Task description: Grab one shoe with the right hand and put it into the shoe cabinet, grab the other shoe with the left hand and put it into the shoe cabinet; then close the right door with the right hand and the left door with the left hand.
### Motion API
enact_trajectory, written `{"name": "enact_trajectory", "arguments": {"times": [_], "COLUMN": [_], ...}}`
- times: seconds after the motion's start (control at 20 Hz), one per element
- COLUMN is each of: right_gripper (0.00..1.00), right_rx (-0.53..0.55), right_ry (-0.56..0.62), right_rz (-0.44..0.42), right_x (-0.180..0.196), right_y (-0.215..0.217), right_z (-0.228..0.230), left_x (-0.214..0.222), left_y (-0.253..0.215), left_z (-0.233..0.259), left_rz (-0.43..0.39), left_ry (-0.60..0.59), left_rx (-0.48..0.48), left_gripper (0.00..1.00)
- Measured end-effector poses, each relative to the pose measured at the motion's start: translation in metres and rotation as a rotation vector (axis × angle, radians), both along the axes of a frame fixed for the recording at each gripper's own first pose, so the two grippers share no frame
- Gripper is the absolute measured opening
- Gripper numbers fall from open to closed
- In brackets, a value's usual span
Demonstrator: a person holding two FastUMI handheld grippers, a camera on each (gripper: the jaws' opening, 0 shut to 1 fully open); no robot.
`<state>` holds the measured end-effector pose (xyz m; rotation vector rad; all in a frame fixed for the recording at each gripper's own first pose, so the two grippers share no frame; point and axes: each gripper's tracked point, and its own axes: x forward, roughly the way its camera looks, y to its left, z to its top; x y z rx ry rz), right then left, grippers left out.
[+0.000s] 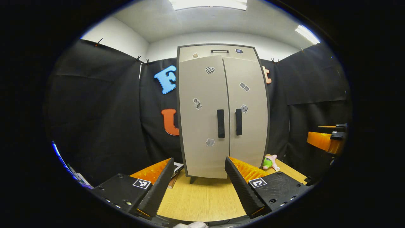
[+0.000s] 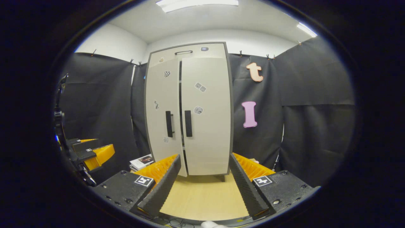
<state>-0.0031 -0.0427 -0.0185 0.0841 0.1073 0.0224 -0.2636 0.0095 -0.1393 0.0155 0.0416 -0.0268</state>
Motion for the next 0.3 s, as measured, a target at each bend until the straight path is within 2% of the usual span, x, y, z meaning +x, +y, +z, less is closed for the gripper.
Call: {"name": "enact_trajectory", "arguments": {"times": [0.05, 0.2, 0.3], "right_gripper": [0.99, 0.99, 0.99], "right_rx": [-0.001, -0.001, 0.000], "right_ry": [-0.001, -0.005, -0.008], "right_rz": [-0.004, -0.009, -0.008], "right_x": [-0.0007, -0.0022, -0.0029], "right_y": [-0.0009, -0.0007, 0.0003], "right_z": [0.0001, 0.0011, 0.0018], "left_x": [-0.0004, -0.0005, -0.0007], "left_y": [-0.0009, -0.0026, -0.0041], "left_z": [0.0016, 0.0019, 0.0036], "left_rz": [-0.006, -0.017, -0.025], "left_ry": [-0.003, -0.003, -0.004], "left_rx": [0.001, 0.008, 0.010], "left_gripper": [0.96, 0.96, 1.00]}}
